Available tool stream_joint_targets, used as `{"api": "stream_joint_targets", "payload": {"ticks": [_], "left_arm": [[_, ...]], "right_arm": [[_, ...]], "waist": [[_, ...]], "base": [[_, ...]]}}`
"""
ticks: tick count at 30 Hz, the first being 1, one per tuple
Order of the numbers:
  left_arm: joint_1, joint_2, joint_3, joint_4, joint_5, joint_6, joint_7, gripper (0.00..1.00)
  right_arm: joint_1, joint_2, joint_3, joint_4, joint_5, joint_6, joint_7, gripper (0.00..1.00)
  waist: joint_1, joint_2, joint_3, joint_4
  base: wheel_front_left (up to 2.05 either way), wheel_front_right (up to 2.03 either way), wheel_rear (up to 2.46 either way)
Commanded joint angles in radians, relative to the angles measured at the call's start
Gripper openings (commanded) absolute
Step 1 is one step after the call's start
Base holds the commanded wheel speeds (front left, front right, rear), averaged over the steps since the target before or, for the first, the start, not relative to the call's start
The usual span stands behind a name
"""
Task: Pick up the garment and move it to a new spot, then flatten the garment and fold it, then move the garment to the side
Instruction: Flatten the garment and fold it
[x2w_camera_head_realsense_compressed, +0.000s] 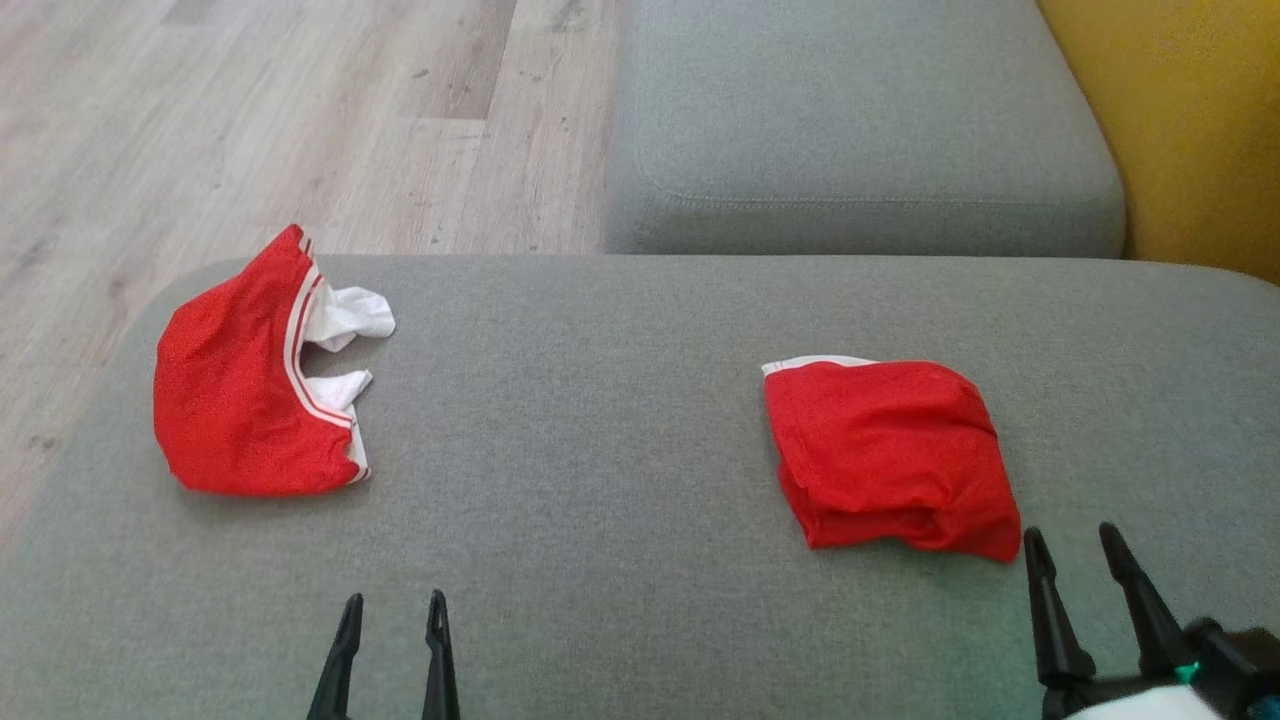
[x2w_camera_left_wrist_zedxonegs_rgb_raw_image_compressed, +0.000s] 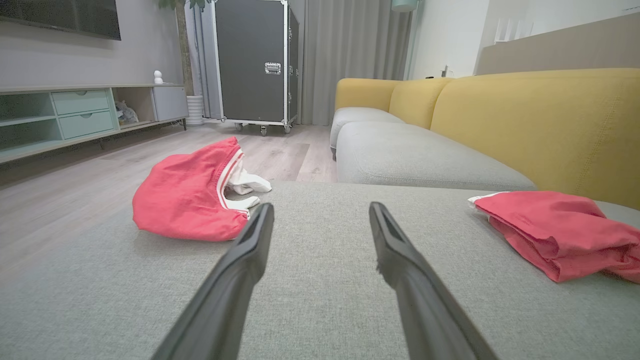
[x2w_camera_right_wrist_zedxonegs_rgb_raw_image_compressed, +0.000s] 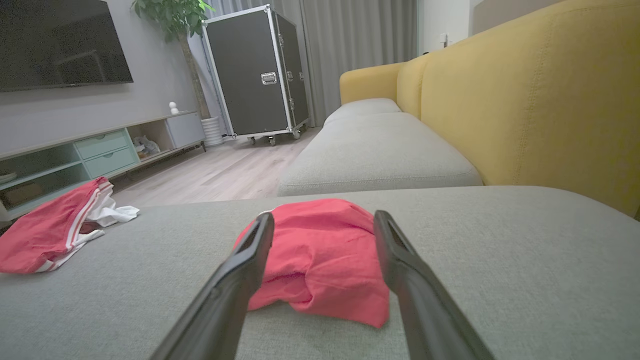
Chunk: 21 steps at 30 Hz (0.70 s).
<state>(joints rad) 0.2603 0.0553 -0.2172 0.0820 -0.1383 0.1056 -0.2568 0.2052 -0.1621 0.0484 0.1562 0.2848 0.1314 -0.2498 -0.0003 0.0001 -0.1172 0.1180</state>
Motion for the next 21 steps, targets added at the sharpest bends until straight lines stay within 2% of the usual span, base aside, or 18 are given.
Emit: {"api": "stream_joint_targets", "payload": {"ticks": [1, 11, 21], "left_arm": [[-0.032, -0.005, 0.040, -0.041, 0.012, 0.000, -0.005, 1.00], [-0.023, -0.005, 0.045, -0.040, 0.033, -0.022, -0.005, 1.00], [-0.016, -0.005, 0.045, -0.035, 0.036, -0.024, -0.005, 1.00]], "right_arm": [[-0.026, -0.009, 0.005, -0.040, -0.010, -0.001, -0.012, 1.00], [0.005, 0.015, -0.002, -0.045, -0.034, -0.001, -0.012, 1.00], [0.009, 0.031, -0.001, -0.038, -0.042, -0.001, -0.012, 1.00]], "waist": [[0.0003, -0.0001, -0.006, -0.001], [0.0003, -0.0001, -0.021, 0.004], [0.0003, -0.0001, -0.026, -0.010]], "base": [[0.00, 0.00, 0.00], [0.00, 0.00, 0.00], [0.00, 0.00, 0.00]]}}
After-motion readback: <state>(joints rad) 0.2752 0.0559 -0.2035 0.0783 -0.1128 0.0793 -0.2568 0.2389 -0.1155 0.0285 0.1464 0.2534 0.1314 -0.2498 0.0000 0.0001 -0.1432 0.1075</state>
